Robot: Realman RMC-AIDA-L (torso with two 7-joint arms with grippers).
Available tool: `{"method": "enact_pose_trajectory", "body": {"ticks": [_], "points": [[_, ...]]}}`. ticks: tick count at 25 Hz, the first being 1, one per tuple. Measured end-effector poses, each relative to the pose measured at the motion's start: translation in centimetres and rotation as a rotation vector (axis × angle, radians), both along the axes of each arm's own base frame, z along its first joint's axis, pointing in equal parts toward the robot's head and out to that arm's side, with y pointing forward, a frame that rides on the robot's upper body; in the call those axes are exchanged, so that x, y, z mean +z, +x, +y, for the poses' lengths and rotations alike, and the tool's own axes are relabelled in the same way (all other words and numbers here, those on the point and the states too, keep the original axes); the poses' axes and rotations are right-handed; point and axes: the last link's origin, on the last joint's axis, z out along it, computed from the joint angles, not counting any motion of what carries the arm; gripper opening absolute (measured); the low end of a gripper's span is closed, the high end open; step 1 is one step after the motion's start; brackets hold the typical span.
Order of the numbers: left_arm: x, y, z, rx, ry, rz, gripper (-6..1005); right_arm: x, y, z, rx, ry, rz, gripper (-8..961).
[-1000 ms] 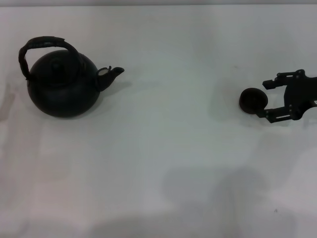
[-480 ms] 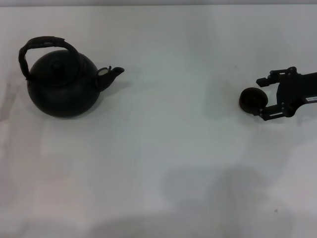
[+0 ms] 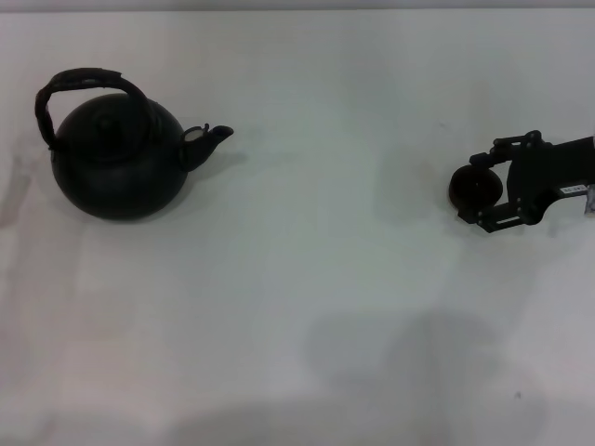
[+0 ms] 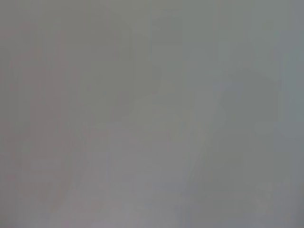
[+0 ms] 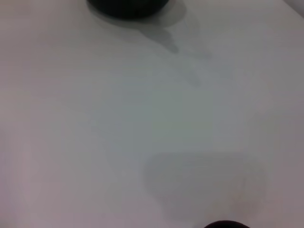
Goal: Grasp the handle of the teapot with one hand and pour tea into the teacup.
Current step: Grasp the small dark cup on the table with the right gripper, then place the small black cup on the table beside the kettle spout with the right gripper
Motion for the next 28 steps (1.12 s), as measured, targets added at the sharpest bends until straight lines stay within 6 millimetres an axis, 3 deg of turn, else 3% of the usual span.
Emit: {"method": "enact_pose_trajectory", "body": {"ticks": [20,28], "points": [[-0.2,0.1,0.0,0.0,-0.005,-0.008,863,-0.1,0.1,0.1,0.005,0.005,-0.017,739],[-0.1,0.2,0.0,-0.009,-0.001,-0.006,863,1.1,-2.8,0.8,-0.011,0.015,0.094,729]]}}
